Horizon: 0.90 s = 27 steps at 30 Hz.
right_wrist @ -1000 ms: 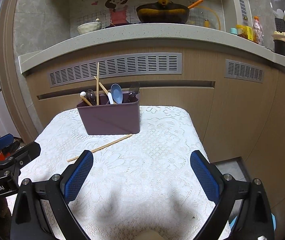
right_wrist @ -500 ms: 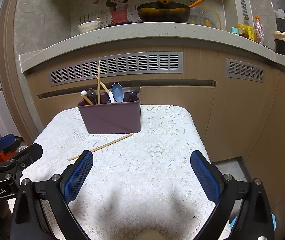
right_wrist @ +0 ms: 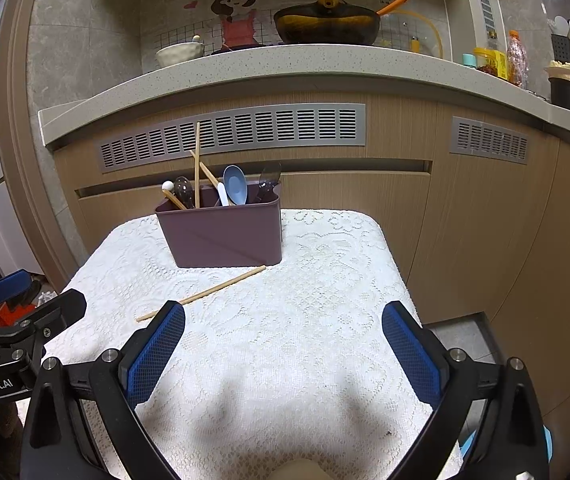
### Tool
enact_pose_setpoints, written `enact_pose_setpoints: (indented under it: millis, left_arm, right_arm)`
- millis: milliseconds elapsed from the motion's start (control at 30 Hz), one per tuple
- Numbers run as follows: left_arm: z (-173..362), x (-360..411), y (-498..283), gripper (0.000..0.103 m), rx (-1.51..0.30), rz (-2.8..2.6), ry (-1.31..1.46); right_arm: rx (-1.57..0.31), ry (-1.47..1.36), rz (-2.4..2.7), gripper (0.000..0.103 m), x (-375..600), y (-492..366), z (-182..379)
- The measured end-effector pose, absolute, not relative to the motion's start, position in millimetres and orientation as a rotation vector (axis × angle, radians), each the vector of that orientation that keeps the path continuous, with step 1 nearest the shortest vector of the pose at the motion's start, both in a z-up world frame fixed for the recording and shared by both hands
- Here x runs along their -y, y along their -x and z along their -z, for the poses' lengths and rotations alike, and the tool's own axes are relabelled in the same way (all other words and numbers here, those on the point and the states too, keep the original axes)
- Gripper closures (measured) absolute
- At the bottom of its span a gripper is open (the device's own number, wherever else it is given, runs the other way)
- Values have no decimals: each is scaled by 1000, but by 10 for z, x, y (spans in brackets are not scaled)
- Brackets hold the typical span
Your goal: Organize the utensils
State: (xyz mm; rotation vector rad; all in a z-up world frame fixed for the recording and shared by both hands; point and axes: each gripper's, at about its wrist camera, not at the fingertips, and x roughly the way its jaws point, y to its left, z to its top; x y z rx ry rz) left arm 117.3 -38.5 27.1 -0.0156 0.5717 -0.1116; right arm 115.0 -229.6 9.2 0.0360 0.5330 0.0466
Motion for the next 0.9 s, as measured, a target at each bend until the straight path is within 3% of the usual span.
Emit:
enact_pose_setpoints:
  millis: [900]
  left_arm:
    - [-249, 412, -1115, 0, -564, 91, 26]
  right_arm:
    - [-527, -34, -50, 5, 2293, -1118, -120]
